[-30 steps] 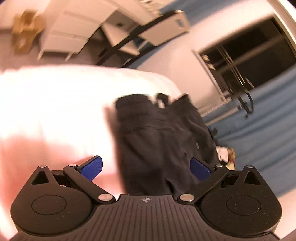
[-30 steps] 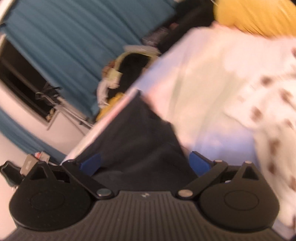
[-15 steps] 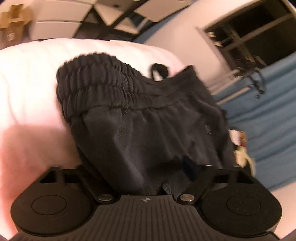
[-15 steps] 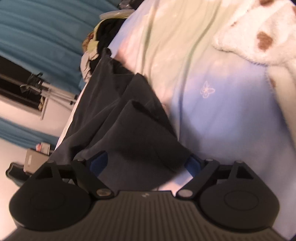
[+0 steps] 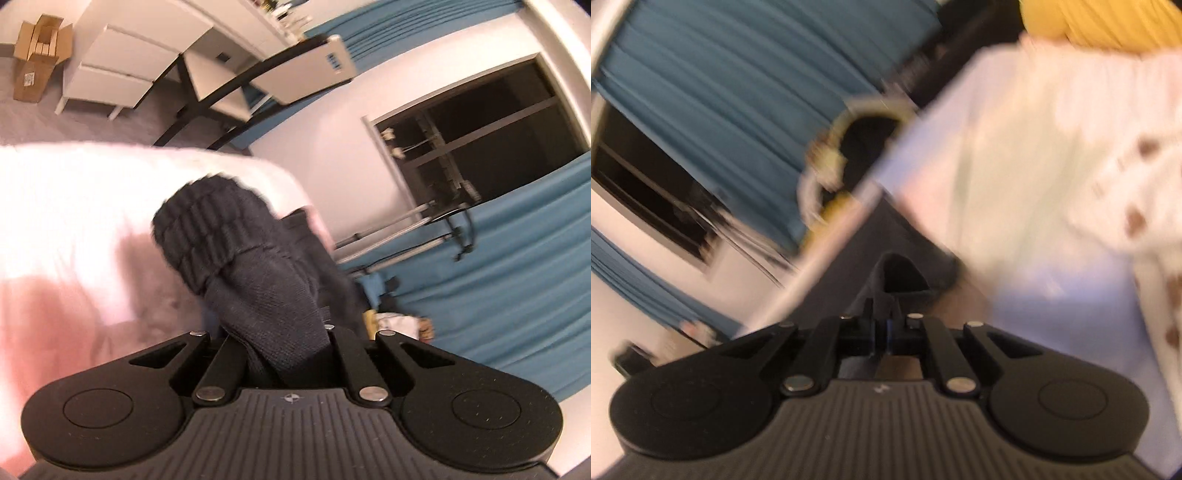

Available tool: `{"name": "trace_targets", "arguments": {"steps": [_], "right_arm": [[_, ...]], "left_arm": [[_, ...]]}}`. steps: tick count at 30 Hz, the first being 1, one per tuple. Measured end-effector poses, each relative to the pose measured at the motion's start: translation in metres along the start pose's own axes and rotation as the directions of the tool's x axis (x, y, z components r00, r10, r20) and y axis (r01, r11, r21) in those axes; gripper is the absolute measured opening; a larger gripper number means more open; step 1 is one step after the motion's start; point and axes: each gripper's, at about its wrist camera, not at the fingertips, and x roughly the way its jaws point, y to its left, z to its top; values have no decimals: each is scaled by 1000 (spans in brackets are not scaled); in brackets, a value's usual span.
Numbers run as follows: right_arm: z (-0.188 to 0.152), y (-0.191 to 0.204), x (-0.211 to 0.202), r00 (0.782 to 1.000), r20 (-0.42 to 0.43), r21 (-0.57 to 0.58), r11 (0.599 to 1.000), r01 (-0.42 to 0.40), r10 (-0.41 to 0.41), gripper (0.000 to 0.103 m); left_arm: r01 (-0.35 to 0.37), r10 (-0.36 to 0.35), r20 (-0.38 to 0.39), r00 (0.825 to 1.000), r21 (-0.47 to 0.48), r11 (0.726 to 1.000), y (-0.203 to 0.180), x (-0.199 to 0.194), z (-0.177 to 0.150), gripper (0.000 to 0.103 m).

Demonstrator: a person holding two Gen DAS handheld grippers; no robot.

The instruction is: Fold clothes

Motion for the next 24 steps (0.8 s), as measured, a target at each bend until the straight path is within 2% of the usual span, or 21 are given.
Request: {"name": "trace_targets", "arguments": {"steps": [3,6,10,14,19,24], "right_arm": [[17,14,-27,997,71,6,1000,-8,7,6],[19,-6,-34,997,67,64,997,35,-39,6],[8,-34,-20,994,40,152,984,90,-97,6],[24,-19,5,986,111,141,984,105,-121,4],[57,11,53,974,165,97,985,142,-157,3],[89,29,127,964,180,106,978,181,-198,3]], "left_arm": [[4,-4,11,1000,-4,1000,-3,-31,4,6],[-20,18,-22,1000,-70,997,14,-34,5,6],[-55,50,-45,998,-106,993,24,-28,1,6],[-84,83,-16,996,-83,993,2,-11,9,6],[-112,112,4,994,-59,992,-45,37,30,6],[-175,174,-9,985,-51,983,-83,112,56,6]]}}
